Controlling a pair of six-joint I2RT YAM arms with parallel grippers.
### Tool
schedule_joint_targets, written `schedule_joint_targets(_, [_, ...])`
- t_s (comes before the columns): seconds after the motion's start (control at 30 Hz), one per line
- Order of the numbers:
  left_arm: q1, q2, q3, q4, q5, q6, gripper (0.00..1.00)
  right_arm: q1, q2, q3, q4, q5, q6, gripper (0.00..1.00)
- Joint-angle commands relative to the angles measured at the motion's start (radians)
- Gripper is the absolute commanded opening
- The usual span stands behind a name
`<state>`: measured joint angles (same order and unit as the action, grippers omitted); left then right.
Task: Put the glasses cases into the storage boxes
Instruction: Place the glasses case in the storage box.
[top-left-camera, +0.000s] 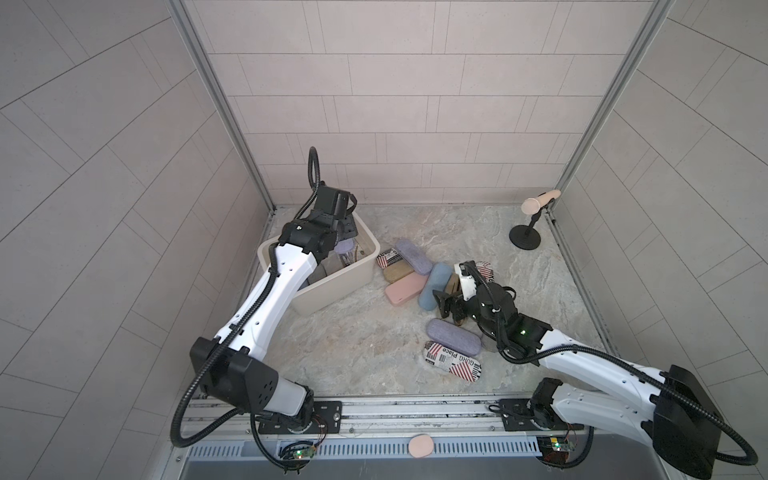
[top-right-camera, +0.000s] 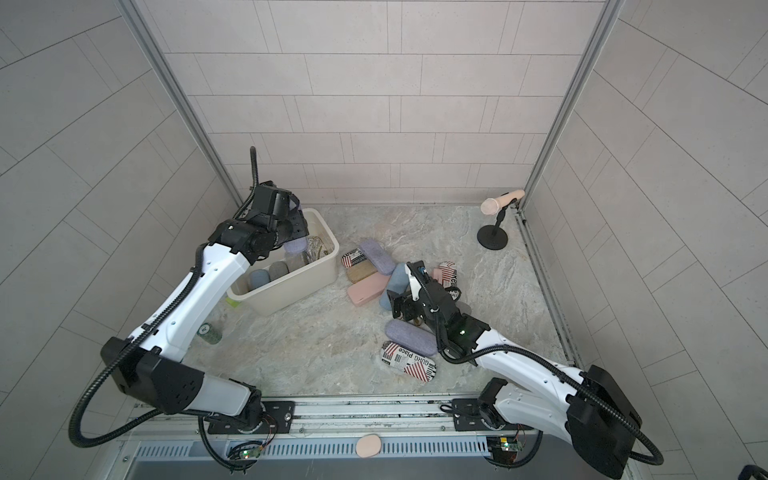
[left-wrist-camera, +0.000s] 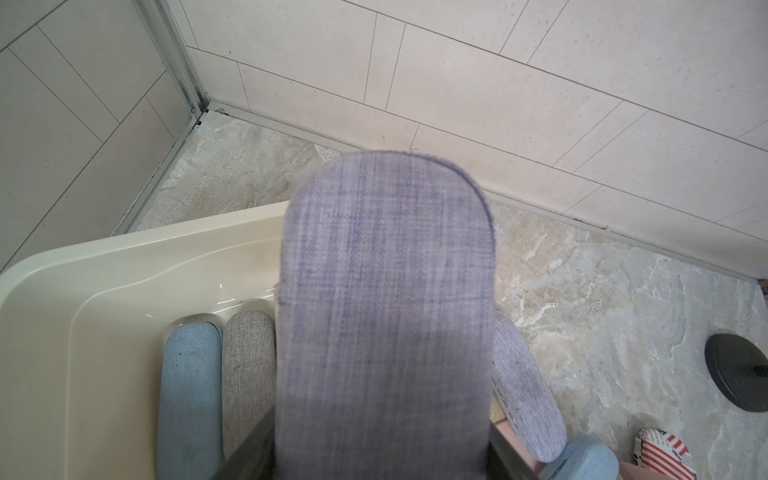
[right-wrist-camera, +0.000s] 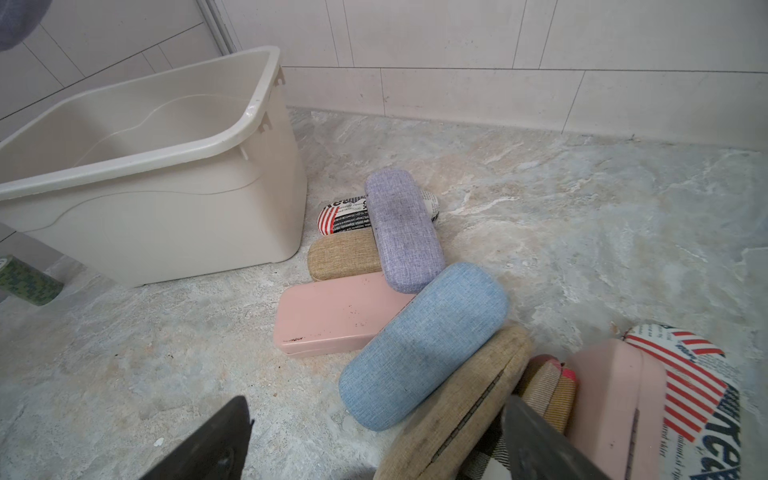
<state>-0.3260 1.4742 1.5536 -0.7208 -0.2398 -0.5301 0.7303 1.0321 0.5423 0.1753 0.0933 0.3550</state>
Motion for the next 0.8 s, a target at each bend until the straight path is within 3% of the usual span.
schedule_joint_targets(0.0, [0.028, 0.042, 0.004, 0.061, -0.022, -0.059, 0.54, 0.000, -0.038, -0.018, 0.029, 0.050, -0.014, 0.96])
schedule_joint_targets(0.77, [0.105, 0.200, 0.028, 0.093, -0.019, -0.125, 0.54, 0.000, -0.001, -0.015, 0.046, 0.062, -0.002, 0.96])
